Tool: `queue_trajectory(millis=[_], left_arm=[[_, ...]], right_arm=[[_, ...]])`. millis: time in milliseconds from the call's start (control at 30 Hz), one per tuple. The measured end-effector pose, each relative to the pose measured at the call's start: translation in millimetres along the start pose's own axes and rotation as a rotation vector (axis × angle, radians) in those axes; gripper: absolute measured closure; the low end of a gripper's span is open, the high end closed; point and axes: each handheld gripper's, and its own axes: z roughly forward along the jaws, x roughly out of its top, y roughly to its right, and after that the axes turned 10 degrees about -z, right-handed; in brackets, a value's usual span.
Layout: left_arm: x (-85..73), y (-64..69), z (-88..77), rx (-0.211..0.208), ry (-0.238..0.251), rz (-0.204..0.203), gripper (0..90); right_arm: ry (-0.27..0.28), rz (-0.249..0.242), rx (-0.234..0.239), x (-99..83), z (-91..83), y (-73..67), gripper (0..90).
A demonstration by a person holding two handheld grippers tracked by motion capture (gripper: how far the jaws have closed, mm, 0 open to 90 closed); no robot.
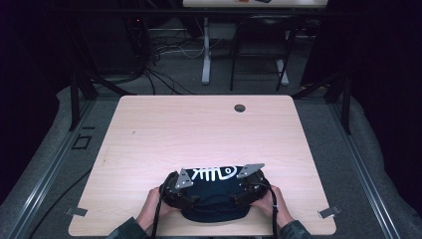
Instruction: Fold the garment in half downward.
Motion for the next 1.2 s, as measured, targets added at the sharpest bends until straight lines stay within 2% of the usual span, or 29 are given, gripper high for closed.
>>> queue_trajectory(millis=[333, 433, 467, 600, 700, 800, 900, 1067, 1200], left_arm=[[2.2, -1.9, -2.8, 0.022, 0.025, -0.015, 12.5], [4.4, -4.4, -10.0, 0.023, 0.055, -0.036, 5.8], [5.0, -5.6, -13.4, 0.025, 0.070, -0.043, 5.2], [5.2, -13.0, -27.3, 0.040, 0.119, -0.078, 2.5], [1.3, -19.5, -34.6, 0.064, 0.132, -0.093, 2.3], [-2.9, -26.0, -37.7, 0.083, 0.125, -0.105, 2.3], [-7.4, -31.0, -37.6, 0.099, 0.106, -0.109, 2.2], [-16.3, -38.3, -39.0, 0.127, 0.087, -0.129, 2.1], [-24.1, -46.1, -39.0, 0.140, 0.071, -0.147, 2.2]], right_arm=[[0.010, 0.040, -0.010, -1.9, 0.1, 0.8, 0.1], [0.027, 0.048, -0.040, -1.3, -5.3, 0.1, 0.0], [0.035, 0.043, -0.054, -1.0, -8.3, 0.6, 0.0], [0.088, 0.076, -0.084, -1.9, -22.4, 3.9, 0.0], [0.109, 0.092, -0.105, -5.7, -32.6, 7.3, 0.0], [0.118, 0.110, -0.125, -11.7, -40.4, 10.2, 0.0], [0.098, 0.127, -0.151, -19.3, -46.8, 13.6, 0.1], [0.091, 0.177, -0.174, -32.0, -52.5, 20.7, 0.4], [0.071, 0.191, -0.196, -40.6, -54.9, 25.5, 0.8]])
